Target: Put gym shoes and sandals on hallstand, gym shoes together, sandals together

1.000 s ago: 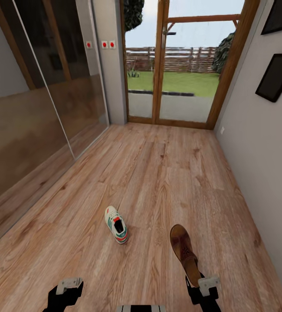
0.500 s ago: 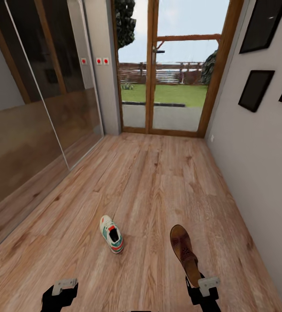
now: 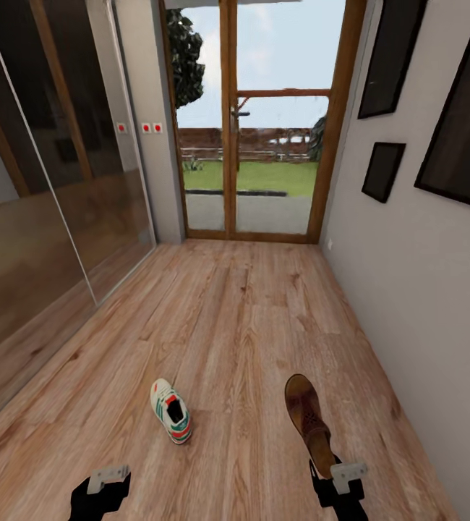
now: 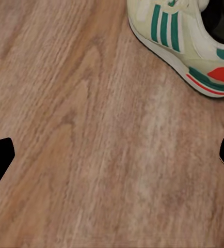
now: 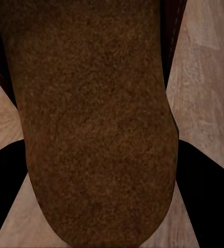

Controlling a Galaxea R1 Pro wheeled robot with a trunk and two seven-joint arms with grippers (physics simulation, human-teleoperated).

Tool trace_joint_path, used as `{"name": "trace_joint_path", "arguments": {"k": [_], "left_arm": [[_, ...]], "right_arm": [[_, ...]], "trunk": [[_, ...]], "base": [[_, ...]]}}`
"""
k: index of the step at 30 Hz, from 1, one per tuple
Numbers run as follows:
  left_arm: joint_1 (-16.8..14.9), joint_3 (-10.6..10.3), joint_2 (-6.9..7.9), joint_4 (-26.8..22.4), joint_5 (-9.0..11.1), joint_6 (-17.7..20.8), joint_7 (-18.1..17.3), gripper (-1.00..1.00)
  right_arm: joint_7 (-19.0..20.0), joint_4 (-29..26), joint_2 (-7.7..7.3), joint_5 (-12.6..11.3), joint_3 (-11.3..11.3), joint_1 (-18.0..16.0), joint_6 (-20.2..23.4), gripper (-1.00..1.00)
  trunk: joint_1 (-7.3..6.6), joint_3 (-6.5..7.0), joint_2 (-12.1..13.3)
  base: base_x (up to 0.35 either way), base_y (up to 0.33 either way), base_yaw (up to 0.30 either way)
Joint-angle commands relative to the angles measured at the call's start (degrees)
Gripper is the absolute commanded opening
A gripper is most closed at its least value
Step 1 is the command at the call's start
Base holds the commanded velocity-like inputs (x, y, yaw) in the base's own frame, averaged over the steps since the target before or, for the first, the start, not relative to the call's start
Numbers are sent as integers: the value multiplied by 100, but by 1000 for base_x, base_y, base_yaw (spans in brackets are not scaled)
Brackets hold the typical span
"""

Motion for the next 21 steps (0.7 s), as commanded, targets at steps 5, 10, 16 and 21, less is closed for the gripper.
{"name": "trace_joint_path", "arguments": {"k": [5, 10, 16, 21], "left_arm": [[-4, 55, 0, 4, -53, -26, -13, 100], [-4, 58, -1, 9, -55, -26, -12, 100], [-4, 58, 1, 9, -55, -28, -12, 100], [-4, 54, 1, 9, -55, -33, -20, 100]], "right_arm": [[-28, -13, 6, -156, -23, -4, -16, -100], [-28, -18, 6, -233, -13, -4, -16, -100], [-27, -12, 11, -236, -11, -4, -24, -100], [-28, 31, 15, -236, -11, -4, -25, -100]], "trunk": [[-92, 95, 161], [-201, 185, 361], [-333, 293, 602], [-399, 347, 722]], "base": [[0, 0, -38], [0, 0, -6], [0, 0, -1], [0, 0, 0]]}}
